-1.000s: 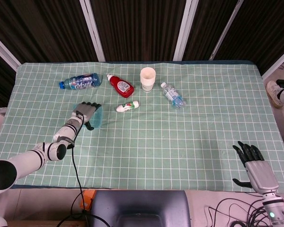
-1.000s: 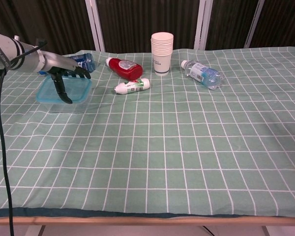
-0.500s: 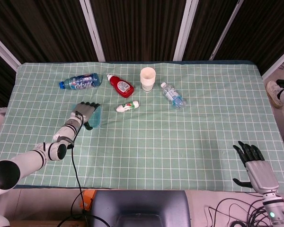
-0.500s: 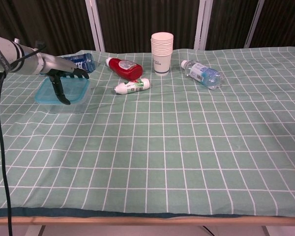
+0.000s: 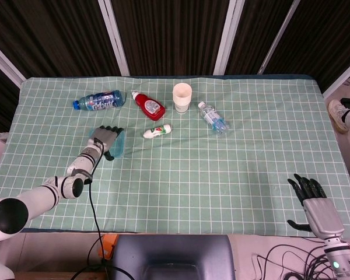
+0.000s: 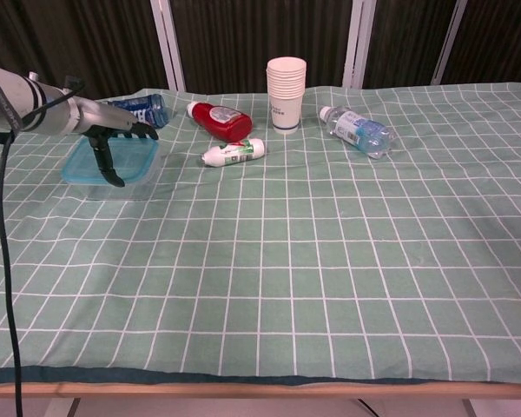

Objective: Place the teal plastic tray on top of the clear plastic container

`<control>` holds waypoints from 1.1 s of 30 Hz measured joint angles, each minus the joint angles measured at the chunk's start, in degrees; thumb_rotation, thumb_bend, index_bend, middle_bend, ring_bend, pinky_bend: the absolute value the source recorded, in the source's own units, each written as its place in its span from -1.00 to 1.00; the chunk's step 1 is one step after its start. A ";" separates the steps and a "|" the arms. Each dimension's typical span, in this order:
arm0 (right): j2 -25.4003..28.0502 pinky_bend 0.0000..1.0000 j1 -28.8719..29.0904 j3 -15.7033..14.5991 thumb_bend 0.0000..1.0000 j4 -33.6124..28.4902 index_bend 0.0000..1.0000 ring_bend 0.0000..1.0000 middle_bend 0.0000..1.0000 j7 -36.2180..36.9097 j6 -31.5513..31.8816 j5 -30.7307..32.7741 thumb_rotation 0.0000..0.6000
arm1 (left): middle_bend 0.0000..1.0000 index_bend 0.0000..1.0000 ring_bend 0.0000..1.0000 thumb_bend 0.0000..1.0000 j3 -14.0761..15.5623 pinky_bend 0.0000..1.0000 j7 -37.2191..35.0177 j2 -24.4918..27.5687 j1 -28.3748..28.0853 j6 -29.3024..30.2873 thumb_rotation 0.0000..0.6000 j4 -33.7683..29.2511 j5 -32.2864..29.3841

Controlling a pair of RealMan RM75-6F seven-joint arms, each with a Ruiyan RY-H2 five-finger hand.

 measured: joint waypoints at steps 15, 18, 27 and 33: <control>0.06 -1.00 -0.06 -0.03 -0.87 0.00 -1.00 -1.00 -1.00 0.17 0.13 -0.21 1.00 | 0.39 -1.00 0.24 -0.44 -0.48 0.34 1.66 0.09 -0.09 1.87 1.00 -1.41 -1.04; 0.09 -1.00 -0.06 -0.04 -0.87 0.00 -1.00 -1.00 -1.00 0.23 0.12 -0.23 1.00 | 0.39 -1.00 0.24 -0.43 -0.80 0.28 1.88 0.04 -0.04 2.08 1.00 -1.51 -0.96; 0.18 -1.00 -0.11 -0.06 -0.87 -0.04 -1.00 -1.00 -1.00 0.36 0.23 -0.37 1.00 | 0.39 -1.00 0.24 -0.44 -1.55 0.26 2.50 -0.07 0.15 2.27 1.00 -1.77 -0.87; 0.28 -1.00 -0.12 -0.09 -0.87 -0.11 -1.00 -1.00 -1.00 0.57 0.27 -0.47 1.00 | 0.39 -1.00 0.24 -0.44 -2.24 0.25 2.71 0.01 0.29 2.73 1.00 -2.17 -0.48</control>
